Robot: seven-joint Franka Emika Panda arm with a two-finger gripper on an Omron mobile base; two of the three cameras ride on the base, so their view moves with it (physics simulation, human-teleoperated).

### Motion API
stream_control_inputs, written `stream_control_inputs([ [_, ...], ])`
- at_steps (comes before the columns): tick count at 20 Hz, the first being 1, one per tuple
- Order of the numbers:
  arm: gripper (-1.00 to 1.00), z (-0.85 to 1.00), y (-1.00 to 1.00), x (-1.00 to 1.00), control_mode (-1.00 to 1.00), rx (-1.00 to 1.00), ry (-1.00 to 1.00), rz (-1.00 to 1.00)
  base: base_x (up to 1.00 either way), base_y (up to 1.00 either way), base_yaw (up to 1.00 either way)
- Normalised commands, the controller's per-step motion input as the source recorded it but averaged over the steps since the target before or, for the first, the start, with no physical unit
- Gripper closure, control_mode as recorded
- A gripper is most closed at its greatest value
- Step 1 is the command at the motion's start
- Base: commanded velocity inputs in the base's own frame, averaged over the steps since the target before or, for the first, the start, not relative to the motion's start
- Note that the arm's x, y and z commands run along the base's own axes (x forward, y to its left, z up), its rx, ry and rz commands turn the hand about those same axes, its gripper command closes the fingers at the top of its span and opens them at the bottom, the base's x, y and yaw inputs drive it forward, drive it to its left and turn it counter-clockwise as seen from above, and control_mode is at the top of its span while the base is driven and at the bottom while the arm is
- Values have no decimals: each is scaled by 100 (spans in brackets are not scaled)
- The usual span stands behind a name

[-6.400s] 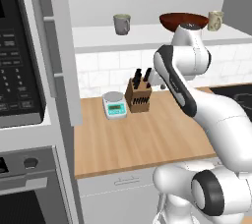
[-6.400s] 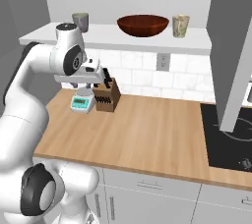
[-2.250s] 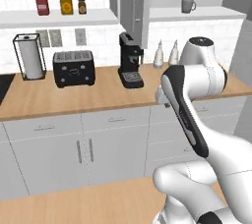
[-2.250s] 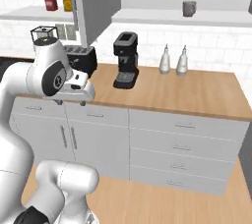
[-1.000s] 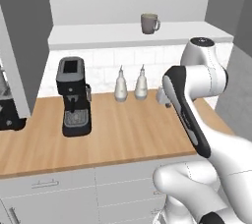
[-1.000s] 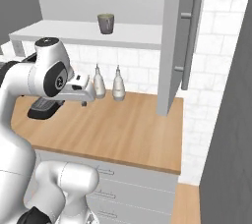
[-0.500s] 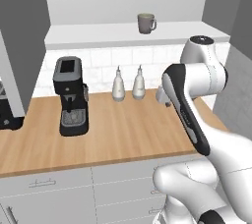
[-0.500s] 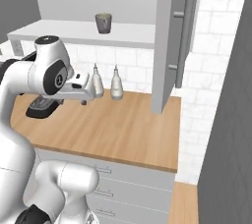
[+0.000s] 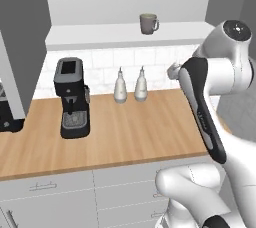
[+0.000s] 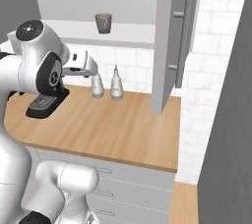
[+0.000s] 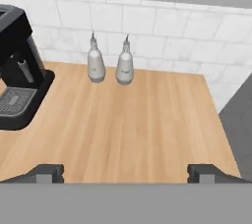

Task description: Gather all objects into one cabinet and sort the glasses and bowls to opposite sides.

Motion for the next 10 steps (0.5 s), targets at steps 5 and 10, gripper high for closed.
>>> stream_control_inputs([
  [5,-100,75,2,97,-100,2,-31,0,0,0,0],
  [10,-100,78,4,96,-100,0,-21,0,0,0,0],
])
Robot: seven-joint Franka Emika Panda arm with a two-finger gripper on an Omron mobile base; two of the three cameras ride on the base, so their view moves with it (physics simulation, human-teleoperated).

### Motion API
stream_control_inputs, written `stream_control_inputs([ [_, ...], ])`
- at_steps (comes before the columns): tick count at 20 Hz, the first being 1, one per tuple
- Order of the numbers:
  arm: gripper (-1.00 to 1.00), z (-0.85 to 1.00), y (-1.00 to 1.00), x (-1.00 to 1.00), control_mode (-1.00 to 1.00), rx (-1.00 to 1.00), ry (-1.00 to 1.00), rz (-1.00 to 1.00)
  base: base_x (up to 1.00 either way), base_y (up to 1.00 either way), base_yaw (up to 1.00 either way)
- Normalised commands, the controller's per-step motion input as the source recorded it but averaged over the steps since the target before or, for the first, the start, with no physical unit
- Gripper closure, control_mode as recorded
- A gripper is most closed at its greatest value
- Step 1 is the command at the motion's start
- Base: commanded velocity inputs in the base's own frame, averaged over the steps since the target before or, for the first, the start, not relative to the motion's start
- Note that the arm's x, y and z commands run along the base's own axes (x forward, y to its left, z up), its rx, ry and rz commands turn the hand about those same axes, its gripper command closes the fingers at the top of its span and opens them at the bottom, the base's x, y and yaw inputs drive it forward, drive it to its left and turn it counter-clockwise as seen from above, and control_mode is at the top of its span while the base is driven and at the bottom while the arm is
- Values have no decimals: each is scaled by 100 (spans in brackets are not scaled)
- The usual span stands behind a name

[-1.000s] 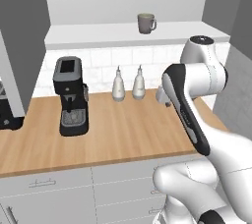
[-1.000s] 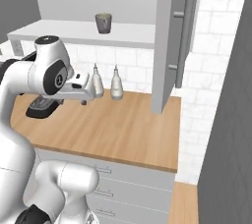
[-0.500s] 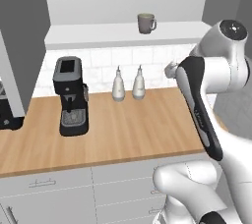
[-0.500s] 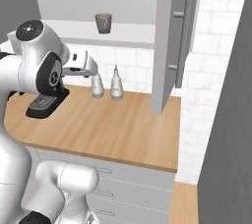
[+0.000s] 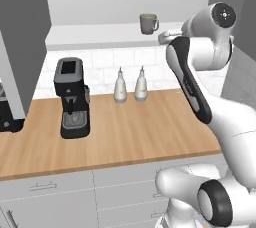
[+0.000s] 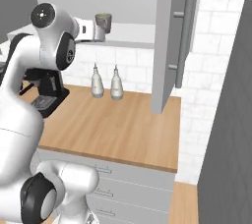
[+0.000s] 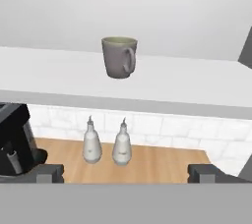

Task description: Gather all objects into one cabinet and sort the glasses and bowls to opposite sides.

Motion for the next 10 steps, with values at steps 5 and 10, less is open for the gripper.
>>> stream_control_inputs([
  [5,-100,38,-3,83,-100,0,-6,-4,0,0,0],
  [10,-100,-10,0,96,-100,0,11,0,0,0,0],
])
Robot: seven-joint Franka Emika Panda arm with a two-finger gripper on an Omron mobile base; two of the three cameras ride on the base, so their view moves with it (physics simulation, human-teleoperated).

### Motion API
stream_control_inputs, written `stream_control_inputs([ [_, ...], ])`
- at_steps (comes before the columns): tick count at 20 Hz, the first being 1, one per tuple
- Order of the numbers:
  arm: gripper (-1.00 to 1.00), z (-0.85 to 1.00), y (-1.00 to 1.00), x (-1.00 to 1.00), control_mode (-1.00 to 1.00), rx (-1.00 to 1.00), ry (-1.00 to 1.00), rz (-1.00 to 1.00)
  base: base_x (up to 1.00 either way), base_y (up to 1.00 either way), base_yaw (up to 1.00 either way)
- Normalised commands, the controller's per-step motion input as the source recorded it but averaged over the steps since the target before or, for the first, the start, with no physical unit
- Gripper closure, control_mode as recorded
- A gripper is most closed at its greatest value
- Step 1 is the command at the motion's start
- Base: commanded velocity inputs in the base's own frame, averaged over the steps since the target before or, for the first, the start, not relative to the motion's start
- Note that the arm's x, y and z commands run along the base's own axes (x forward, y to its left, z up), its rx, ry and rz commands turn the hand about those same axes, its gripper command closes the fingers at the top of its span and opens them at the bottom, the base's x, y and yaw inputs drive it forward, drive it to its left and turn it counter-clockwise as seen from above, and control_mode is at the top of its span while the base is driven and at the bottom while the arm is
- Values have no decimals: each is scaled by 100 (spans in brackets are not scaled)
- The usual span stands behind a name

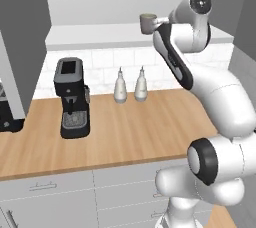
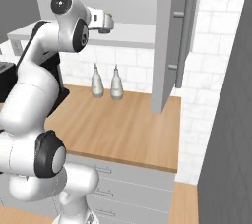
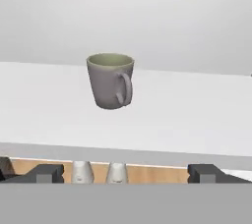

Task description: Gather all objects into one cabinet and sort the glasses and bowls to opposite sides.

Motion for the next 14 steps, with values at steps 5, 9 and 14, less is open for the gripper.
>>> stream_control_inputs([
  [5,-100,-12,0,47,-100,0,2,3,0,0,0],
  [9,-100,-26,5,43,-100,0,-2,10,0,0,0],
  [14,-100,-30,0,52,-100,0,-10,14,0,0,0],
])
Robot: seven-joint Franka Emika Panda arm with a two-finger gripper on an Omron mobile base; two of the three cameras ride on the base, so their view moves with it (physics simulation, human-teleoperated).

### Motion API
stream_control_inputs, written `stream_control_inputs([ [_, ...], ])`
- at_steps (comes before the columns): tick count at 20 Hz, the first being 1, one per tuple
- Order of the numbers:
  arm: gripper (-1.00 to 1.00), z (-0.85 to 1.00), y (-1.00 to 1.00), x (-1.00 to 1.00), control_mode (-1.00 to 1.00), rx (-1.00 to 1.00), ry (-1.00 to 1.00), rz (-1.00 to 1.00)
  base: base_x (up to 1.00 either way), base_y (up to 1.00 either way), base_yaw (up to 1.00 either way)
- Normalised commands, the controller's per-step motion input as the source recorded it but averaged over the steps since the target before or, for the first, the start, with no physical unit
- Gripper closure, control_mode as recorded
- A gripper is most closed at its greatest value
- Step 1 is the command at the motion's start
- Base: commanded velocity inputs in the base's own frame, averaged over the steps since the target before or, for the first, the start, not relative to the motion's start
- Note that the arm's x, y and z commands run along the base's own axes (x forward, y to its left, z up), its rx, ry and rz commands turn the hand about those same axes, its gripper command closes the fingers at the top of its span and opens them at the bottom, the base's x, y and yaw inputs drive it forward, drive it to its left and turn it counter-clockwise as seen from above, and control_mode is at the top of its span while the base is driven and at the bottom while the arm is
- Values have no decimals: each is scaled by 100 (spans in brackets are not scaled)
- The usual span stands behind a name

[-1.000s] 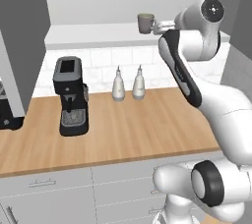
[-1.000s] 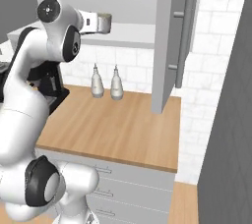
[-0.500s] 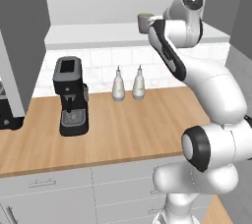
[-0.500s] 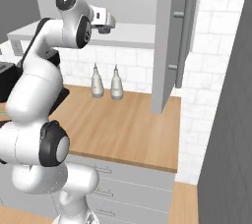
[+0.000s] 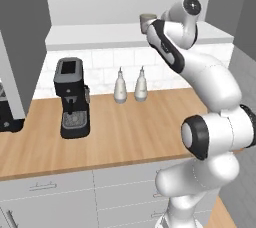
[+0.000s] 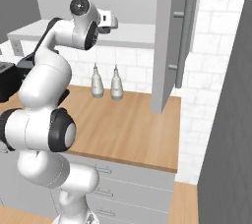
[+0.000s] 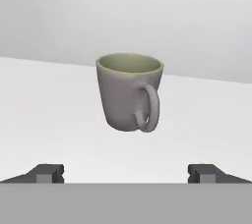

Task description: Gather all objects into one cabinet and sort the glasses and bowls to opposite sides.

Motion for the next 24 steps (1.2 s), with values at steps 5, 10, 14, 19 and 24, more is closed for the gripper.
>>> stream_control_inputs([
  [5,-100,-1,0,56,-100,0,-6,9,0,0,0],
  [10,-100,0,0,48,-100,0,0,1,0,0,0],
  [14,-100,0,3,37,-100,0,0,0,0,0,0],
  [19,100,0,20,27,-100,0,1,0,0,0,0],
  [24,100,0,22,12,-100,0,0,0,0,0,0],
])
